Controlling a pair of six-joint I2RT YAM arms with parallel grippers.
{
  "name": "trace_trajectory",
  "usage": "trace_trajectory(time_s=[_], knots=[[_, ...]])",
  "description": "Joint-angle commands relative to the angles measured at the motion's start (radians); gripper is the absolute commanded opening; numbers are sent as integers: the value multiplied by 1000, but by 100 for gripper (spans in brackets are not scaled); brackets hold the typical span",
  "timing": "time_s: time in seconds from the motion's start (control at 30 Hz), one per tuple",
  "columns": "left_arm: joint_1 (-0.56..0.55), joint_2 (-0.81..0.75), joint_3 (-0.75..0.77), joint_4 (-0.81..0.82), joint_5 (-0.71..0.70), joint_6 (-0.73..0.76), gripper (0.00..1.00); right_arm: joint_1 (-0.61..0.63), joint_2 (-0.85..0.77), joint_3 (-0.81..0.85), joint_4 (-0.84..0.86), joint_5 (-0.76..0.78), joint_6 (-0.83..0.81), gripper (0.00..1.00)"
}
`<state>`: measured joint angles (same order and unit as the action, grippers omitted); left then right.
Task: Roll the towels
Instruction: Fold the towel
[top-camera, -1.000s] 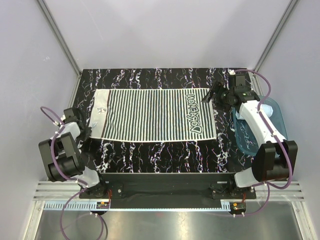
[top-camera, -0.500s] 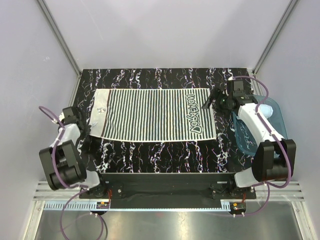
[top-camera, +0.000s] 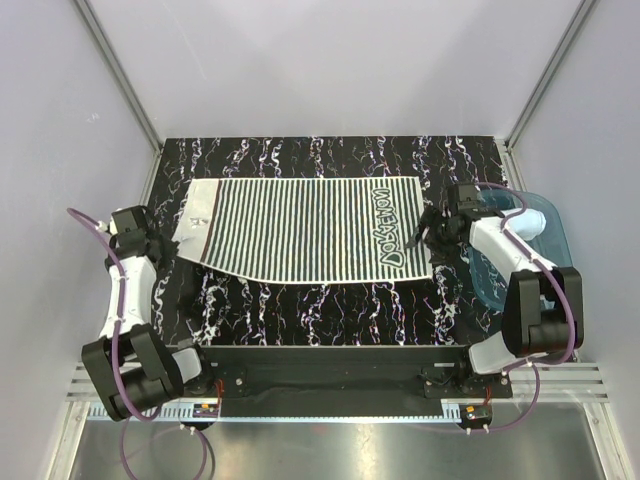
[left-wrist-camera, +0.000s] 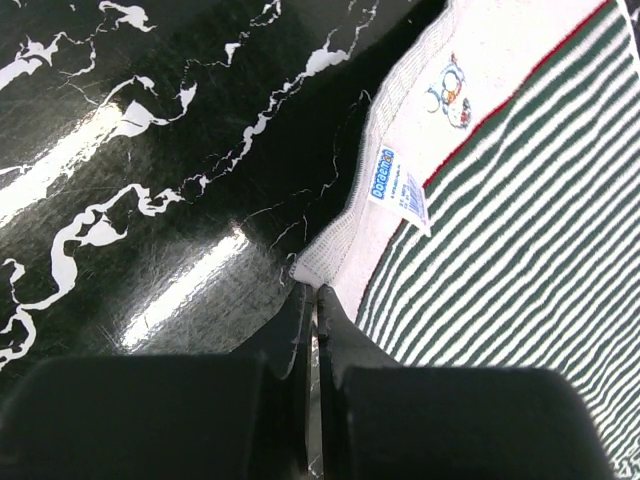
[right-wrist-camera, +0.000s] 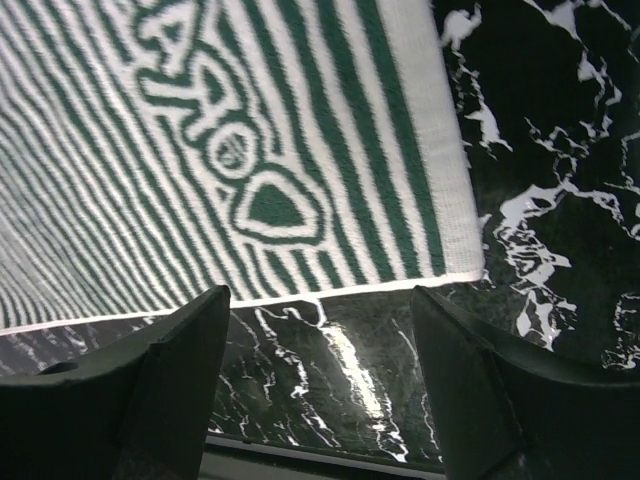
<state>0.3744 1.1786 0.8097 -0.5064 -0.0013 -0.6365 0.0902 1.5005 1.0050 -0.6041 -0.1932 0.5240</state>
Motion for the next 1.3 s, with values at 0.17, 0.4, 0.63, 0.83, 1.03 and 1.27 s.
trace_trajectory(time_s=[0.17,0.4,0.63,0.83,1.03,1.27], knots=[[3,3,45,-6,81,54,0,-17,90,-78,26,64,76,72],[23,16,48,8,145,63,0,-53,96,-129,47,103,120,66],[40,29,48,23,184,57,0,-55,64,-154,41,156,136,57],[43,19,43,25,187,58,0,-53,116,-154,76,169,131,36],[44,9,40,19,182,63,0,-53,122,-152,90,155,120,12],[52,-69,37,-43,165,83,0,-52,21,-131,30,94,111,0]])
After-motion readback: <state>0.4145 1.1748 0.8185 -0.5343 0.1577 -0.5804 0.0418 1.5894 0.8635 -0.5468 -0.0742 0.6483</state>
